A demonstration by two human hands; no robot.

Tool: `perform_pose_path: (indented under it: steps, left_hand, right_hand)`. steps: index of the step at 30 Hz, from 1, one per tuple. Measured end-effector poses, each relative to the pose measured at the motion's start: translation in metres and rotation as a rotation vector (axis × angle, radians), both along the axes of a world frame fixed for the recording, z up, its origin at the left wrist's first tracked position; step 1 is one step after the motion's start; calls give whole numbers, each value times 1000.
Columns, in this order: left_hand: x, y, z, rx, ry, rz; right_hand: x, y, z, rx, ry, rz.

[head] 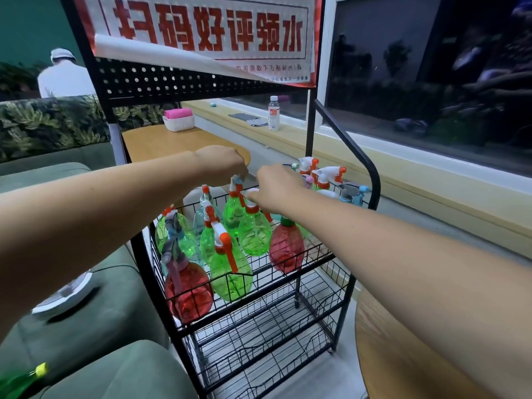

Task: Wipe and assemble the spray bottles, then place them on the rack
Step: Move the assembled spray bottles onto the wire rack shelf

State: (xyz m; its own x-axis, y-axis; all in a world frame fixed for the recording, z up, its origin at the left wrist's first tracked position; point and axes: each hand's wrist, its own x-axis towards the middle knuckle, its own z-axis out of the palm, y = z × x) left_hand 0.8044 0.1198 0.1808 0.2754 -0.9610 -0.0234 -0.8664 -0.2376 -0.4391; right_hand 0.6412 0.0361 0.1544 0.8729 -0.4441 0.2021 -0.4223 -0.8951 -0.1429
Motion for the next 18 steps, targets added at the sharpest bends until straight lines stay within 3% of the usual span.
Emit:
perform_pose_path:
  steps: [11,18]
  left_hand:
    - [-16,2,-4,-60,214,-149]
    - [-29,-3,-10,-36,203,-193]
  right_hand:
    - [-73,-30,8,-49,-28,17]
    - [-88,-39,-13,138,33,37]
